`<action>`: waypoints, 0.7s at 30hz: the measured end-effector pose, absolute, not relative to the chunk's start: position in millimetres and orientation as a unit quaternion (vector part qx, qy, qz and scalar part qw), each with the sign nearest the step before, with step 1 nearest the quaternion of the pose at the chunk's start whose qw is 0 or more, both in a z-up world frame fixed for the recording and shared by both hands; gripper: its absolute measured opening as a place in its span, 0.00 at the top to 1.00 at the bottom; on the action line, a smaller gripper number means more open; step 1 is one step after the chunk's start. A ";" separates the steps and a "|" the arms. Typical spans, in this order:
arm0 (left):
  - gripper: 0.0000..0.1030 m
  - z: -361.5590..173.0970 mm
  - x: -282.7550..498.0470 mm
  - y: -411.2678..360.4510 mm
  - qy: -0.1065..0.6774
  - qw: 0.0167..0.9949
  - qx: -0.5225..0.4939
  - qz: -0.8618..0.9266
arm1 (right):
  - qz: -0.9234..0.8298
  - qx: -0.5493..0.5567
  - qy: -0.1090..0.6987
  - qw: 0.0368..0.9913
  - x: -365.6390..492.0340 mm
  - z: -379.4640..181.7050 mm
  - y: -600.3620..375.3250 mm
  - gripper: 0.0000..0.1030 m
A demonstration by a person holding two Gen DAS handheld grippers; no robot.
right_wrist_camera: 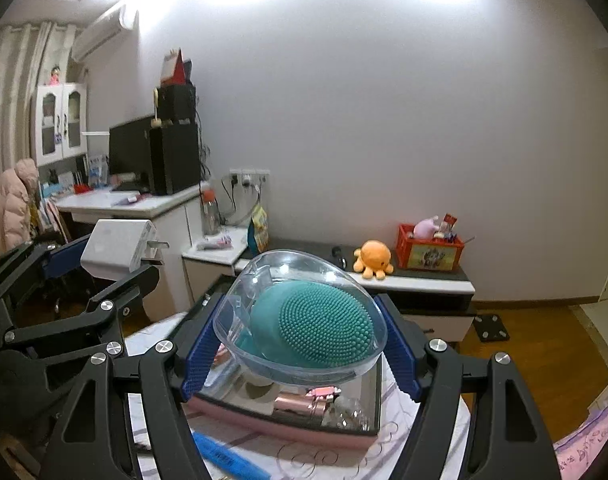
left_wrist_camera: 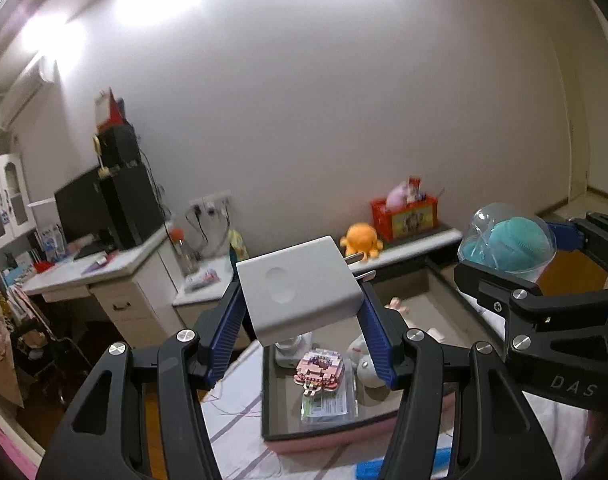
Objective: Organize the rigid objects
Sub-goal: 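Lift the charger and brush dome and carry them over the tray, then open both tools to drop the charger and brush dome into the tray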
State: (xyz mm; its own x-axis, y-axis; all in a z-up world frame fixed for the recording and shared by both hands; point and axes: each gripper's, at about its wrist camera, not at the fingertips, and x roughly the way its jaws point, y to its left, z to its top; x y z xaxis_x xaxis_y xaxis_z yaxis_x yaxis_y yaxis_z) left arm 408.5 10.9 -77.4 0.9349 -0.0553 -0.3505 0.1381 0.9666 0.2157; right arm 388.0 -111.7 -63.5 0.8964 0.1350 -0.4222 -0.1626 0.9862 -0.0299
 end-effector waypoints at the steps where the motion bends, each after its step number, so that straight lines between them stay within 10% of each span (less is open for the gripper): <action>1: 0.44 -84.3 420.1 8.8 0.183 0.974 0.123 -0.047 | 0.075 -0.033 0.225 0.971 397.9 -69.5 -112.7 0.28; 21: 0.36 -171.9 506.7 -11.3 0.311 0.939 0.138 -0.052 | 0.069 -0.031 0.363 0.929 489.1 -167.1 -131.6 0.28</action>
